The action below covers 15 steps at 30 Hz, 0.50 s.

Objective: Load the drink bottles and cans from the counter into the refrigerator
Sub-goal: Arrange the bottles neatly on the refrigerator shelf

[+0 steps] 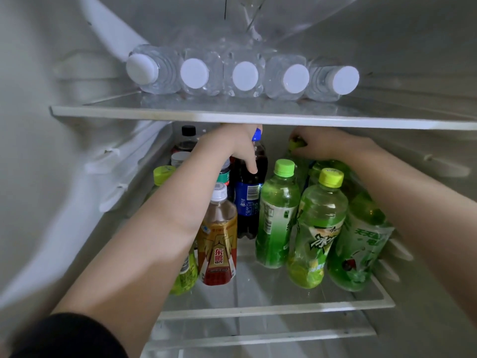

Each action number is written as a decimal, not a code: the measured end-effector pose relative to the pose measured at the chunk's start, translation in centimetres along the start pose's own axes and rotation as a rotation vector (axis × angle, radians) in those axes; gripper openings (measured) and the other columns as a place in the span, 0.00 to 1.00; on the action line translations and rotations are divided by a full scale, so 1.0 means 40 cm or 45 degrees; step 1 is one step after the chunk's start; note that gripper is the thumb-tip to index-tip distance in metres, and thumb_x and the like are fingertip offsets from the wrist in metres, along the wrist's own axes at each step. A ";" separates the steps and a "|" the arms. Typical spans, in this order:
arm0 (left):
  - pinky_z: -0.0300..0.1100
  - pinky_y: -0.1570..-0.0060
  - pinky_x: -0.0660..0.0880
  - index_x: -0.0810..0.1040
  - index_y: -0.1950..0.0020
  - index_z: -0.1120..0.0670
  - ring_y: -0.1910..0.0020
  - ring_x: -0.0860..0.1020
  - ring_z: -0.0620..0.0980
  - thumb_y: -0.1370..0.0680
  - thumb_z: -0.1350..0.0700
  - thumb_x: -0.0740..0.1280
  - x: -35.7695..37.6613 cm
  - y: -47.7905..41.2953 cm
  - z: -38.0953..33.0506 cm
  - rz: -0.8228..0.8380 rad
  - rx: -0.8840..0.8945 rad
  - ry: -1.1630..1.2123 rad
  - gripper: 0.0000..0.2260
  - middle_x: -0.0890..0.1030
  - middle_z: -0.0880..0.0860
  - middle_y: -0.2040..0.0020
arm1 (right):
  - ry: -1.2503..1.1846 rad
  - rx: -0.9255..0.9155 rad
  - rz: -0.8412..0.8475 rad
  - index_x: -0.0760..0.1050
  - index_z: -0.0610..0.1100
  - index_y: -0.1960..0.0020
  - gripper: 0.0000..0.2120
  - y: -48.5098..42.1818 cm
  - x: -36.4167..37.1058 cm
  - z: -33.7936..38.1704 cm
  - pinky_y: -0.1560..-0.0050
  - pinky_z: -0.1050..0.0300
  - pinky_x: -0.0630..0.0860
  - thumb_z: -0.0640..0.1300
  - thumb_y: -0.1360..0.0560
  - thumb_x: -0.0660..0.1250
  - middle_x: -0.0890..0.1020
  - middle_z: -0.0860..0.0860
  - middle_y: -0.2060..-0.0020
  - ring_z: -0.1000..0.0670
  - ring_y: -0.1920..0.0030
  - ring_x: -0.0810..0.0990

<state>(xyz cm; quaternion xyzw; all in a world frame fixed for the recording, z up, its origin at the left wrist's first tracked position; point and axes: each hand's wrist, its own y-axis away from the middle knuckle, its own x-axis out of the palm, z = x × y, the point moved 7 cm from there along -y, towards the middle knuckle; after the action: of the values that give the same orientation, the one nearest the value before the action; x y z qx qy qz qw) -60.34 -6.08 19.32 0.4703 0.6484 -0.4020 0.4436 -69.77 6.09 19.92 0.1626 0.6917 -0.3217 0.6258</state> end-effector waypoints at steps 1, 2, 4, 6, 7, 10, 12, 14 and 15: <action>0.48 0.48 0.76 0.66 0.45 0.52 0.51 0.76 0.56 0.35 0.55 0.78 0.000 -0.004 0.004 0.009 -0.026 -0.015 0.26 0.74 0.53 0.51 | 0.004 -0.029 0.000 0.73 0.40 0.41 0.16 0.009 -0.003 0.003 0.53 0.54 0.71 0.46 0.25 0.66 0.78 0.43 0.46 0.45 0.49 0.75; 0.47 0.50 0.75 0.65 0.48 0.51 0.53 0.75 0.56 0.35 0.53 0.78 -0.002 -0.008 0.008 0.017 -0.052 -0.031 0.25 0.73 0.52 0.53 | 0.004 -0.056 0.000 0.74 0.40 0.43 0.15 0.021 -0.007 0.007 0.54 0.54 0.72 0.47 0.26 0.67 0.79 0.43 0.49 0.46 0.52 0.76; 0.47 0.51 0.74 0.65 0.51 0.51 0.56 0.74 0.54 0.36 0.52 0.79 -0.004 -0.016 0.008 0.045 -0.080 -0.053 0.25 0.72 0.50 0.57 | 0.004 -0.085 0.017 0.75 0.41 0.45 0.13 0.043 -0.014 0.013 0.56 0.53 0.73 0.48 0.27 0.67 0.80 0.44 0.52 0.46 0.55 0.76; 0.42 0.58 0.72 0.66 0.56 0.51 0.62 0.73 0.51 0.36 0.52 0.79 -0.002 -0.027 -0.004 0.073 -0.044 -0.049 0.22 0.72 0.50 0.60 | 0.004 -0.090 0.079 0.75 0.42 0.44 0.13 0.067 -0.024 0.019 0.55 0.52 0.74 0.46 0.27 0.68 0.79 0.45 0.52 0.46 0.54 0.77; 0.40 0.63 0.69 0.67 0.59 0.51 0.65 0.71 0.49 0.35 0.53 0.79 0.000 -0.031 -0.010 0.094 -0.031 -0.041 0.20 0.72 0.49 0.62 | -0.003 -0.088 0.105 0.76 0.41 0.44 0.13 0.079 -0.029 0.022 0.53 0.51 0.75 0.46 0.27 0.68 0.80 0.44 0.52 0.45 0.53 0.77; 0.40 0.66 0.69 0.76 0.58 0.54 0.67 0.72 0.49 0.32 0.57 0.76 0.014 -0.050 -0.022 0.203 -0.054 0.008 0.10 0.76 0.53 0.62 | -0.052 -0.054 0.123 0.76 0.41 0.44 0.13 0.112 -0.041 0.021 0.50 0.47 0.76 0.44 0.27 0.68 0.80 0.42 0.51 0.43 0.51 0.78; 0.41 0.63 0.72 0.79 0.49 0.60 0.66 0.74 0.51 0.29 0.58 0.74 0.030 -0.059 -0.015 0.327 -0.136 0.049 0.11 0.78 0.57 0.59 | -0.098 -0.017 0.089 0.75 0.42 0.41 0.15 0.129 -0.043 0.014 0.50 0.52 0.75 0.44 0.27 0.69 0.79 0.44 0.47 0.45 0.49 0.77; 0.45 0.57 0.76 0.79 0.43 0.63 0.61 0.77 0.54 0.28 0.56 0.73 0.044 -0.075 -0.016 0.385 -0.151 0.038 0.17 0.80 0.60 0.52 | -0.163 0.028 0.034 0.74 0.44 0.38 0.19 0.142 -0.045 0.002 0.51 0.58 0.71 0.46 0.27 0.70 0.78 0.46 0.45 0.48 0.48 0.75; 0.47 0.51 0.76 0.79 0.42 0.64 0.57 0.77 0.55 0.28 0.56 0.73 0.047 -0.087 -0.022 0.374 -0.129 0.024 0.18 0.80 0.61 0.49 | -0.196 0.040 0.007 0.75 0.45 0.38 0.19 0.147 -0.046 -0.002 0.52 0.59 0.70 0.46 0.28 0.71 0.78 0.47 0.45 0.50 0.49 0.74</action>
<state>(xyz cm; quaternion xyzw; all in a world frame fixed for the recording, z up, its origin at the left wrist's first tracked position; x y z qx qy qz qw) -64.19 -5.61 18.13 0.5409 0.5961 -0.2951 0.5148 -65.85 10.81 20.29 0.1491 0.6358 -0.3423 0.6756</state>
